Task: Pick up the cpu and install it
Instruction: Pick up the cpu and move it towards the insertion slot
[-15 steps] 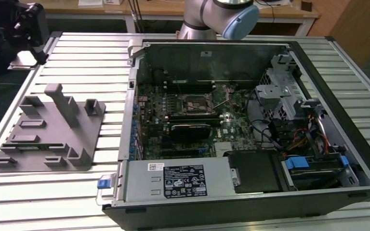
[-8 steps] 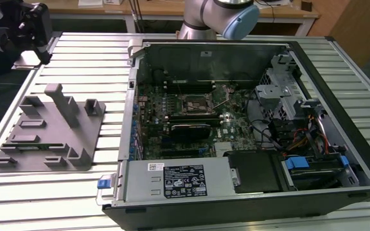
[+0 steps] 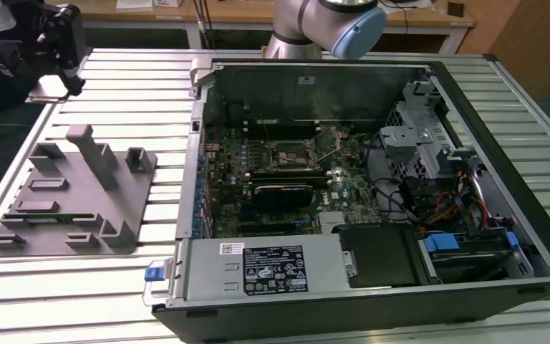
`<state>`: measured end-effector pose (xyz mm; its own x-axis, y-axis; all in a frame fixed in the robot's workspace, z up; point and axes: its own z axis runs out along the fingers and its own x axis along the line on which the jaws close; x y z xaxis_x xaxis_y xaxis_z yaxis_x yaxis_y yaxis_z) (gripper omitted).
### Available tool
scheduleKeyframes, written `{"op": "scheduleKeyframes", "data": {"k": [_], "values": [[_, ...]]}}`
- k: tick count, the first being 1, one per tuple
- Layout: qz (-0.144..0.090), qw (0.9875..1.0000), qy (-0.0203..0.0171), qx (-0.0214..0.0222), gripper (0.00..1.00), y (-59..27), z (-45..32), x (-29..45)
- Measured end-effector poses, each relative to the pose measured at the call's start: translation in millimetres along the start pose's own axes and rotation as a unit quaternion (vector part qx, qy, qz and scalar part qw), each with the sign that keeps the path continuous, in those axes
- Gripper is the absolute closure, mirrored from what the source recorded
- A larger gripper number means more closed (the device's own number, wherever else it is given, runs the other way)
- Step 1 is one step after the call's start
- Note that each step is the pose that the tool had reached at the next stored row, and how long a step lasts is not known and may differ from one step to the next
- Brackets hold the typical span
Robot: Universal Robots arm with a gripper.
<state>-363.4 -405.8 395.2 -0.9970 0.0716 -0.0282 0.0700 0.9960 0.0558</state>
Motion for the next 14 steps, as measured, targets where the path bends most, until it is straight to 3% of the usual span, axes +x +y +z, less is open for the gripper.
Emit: {"op": "scheduleKeyframes", "data": {"k": [14], "values": [[0.0,1.0,0.0001,0.0,0.45,2.8,0.6,-16.9]]}}
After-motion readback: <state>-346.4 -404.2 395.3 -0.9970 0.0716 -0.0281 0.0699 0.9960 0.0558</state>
